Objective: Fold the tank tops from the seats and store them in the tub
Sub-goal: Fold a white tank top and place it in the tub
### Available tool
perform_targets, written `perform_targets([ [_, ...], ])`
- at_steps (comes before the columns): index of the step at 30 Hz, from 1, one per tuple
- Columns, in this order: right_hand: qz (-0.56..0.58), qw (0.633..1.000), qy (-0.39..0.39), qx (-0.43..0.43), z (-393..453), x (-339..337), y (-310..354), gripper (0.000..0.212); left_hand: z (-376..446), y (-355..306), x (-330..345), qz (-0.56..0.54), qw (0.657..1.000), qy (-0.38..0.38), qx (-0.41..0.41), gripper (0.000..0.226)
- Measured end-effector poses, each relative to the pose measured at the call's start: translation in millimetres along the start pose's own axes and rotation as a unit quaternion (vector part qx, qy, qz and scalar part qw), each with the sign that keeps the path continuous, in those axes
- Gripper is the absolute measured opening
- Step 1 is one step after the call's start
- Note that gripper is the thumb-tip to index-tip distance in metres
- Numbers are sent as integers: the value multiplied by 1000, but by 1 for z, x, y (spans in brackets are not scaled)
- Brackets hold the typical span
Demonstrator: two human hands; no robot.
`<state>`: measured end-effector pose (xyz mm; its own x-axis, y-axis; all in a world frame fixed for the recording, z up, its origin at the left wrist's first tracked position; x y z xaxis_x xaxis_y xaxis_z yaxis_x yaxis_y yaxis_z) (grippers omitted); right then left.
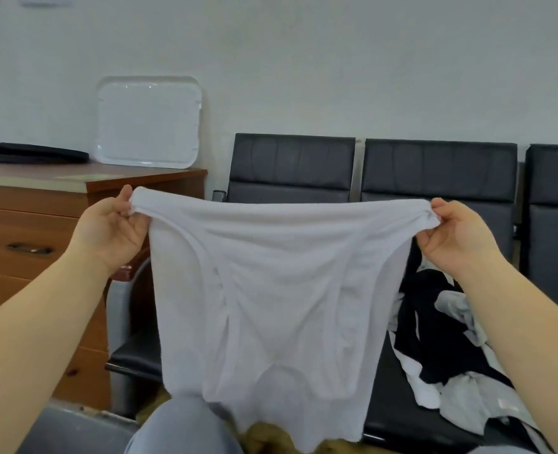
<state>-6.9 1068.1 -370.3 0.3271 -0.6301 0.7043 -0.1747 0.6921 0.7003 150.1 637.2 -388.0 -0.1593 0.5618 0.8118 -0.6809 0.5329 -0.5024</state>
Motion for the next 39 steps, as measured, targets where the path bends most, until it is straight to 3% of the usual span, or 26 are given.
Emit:
perform_targets([
  [5,-57,997,-60,8,29,-17,-22,25,22,18,-22,149,988,-22,-27,32],
  [12,-138,981,-127,54,86,-53,-69,27,65,68,-68,252,964,-71,-45,51],
  [26,-119,968,-207,79,210,-88,-115,29,156,144,-104,228,961,-138,-68,53],
  [39,-105,963,-238,67,245,-104,-140,23,189,158,-118,210,964,-153,-57,58],
])
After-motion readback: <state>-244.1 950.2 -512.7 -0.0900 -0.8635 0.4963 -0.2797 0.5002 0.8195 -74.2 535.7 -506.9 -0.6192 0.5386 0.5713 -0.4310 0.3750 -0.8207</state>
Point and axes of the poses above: each hand's wrist, its own z-axis towards the middle knuckle, its own x-axis out of the palm, y = z × x, the point moved 5 cm from there along z, towards the middle knuckle, and after that the axes turned 9 degrees about x, right-handed, at the moved point
